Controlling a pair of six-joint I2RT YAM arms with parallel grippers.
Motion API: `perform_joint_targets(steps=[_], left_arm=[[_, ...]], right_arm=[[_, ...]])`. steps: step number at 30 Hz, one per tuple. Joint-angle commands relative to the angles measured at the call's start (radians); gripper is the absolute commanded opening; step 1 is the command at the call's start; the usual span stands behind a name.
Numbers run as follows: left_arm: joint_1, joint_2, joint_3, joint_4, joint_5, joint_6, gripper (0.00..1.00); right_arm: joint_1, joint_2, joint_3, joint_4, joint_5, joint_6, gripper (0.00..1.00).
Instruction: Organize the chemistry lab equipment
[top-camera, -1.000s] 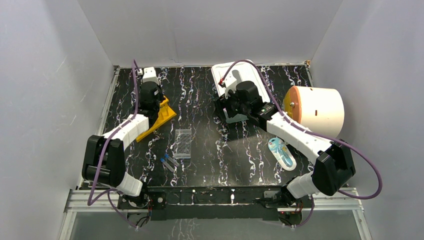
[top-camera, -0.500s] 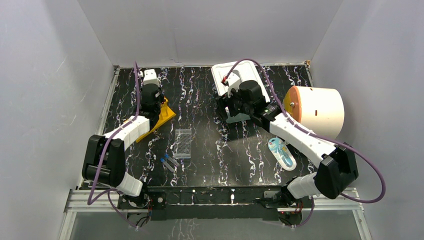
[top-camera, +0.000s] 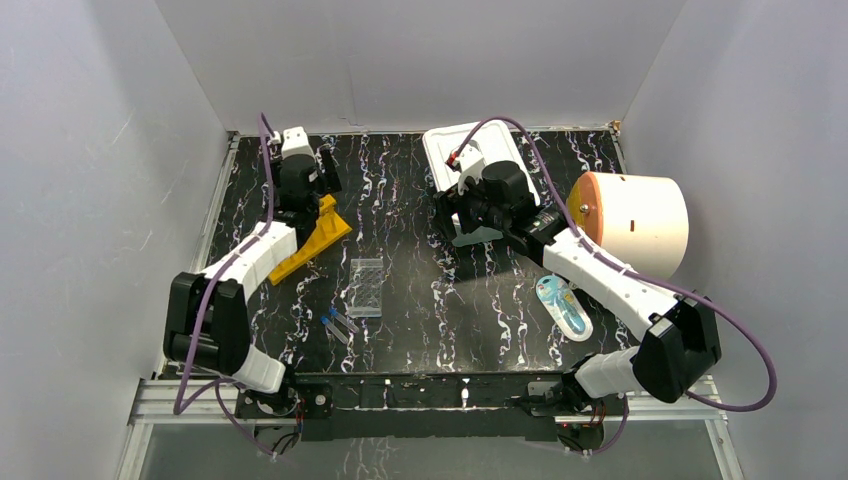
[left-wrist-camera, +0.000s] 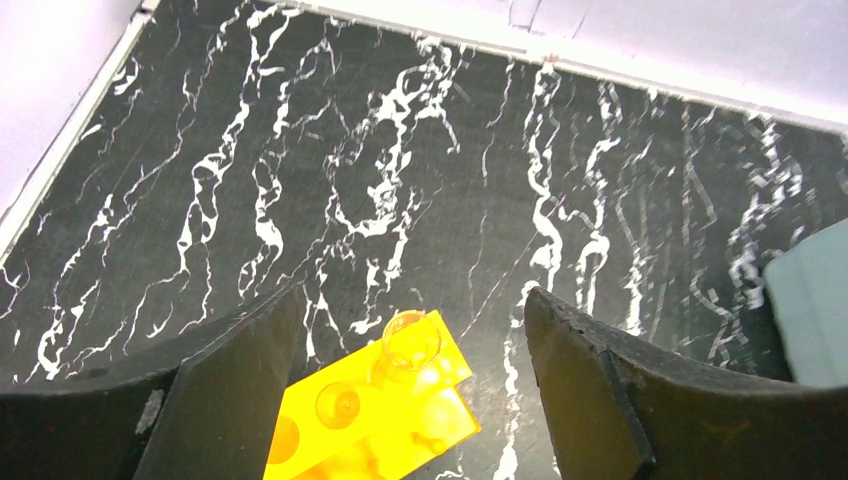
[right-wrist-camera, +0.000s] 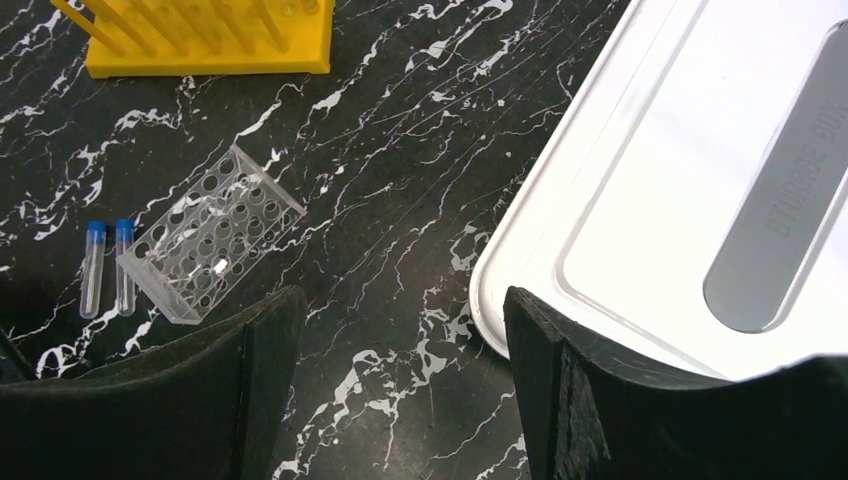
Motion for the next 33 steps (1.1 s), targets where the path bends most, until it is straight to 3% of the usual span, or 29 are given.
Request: perform_joint_targets(steps=[1, 8, 12, 17, 28, 33], left_arm=[[-0.002, -0.1, 0.103, -0.092, -0.009, -0.031, 0.83], [-0.001, -0.183, 0.207, -0.317, -0.001, -0.066, 0.96], [-0.001, -0.224, 0.271, -0.484, -0.018, -0.111, 0.98], [0.001, -0.285, 0.334, -0.686, -0.023, -0.181, 0.98], [0.002, -0.464, 0.494, -0.976, -0.073, -0.363, 0.98], [0.002, -0.487, 0.568, -1.08, -0.124, -0.378, 0.98]], right_arm=[[-0.004, -0.041, 0.003, 0.025, -0.025, 0.029, 0.82], [-0.003, -0.024, 0.036, 0.014, -0.064, 0.077, 0.84], [0.006, 0.007, 0.068, 0.011, -0.097, 0.079, 0.83], [0.105, 0.075, 0.139, -0.008, -0.011, 0.075, 0.81], [0.438, 0.337, 0.377, -0.159, 0.201, 0.108, 0.61], [0.569, 0.455, 0.412, -0.137, 0.273, 0.066, 0.45]])
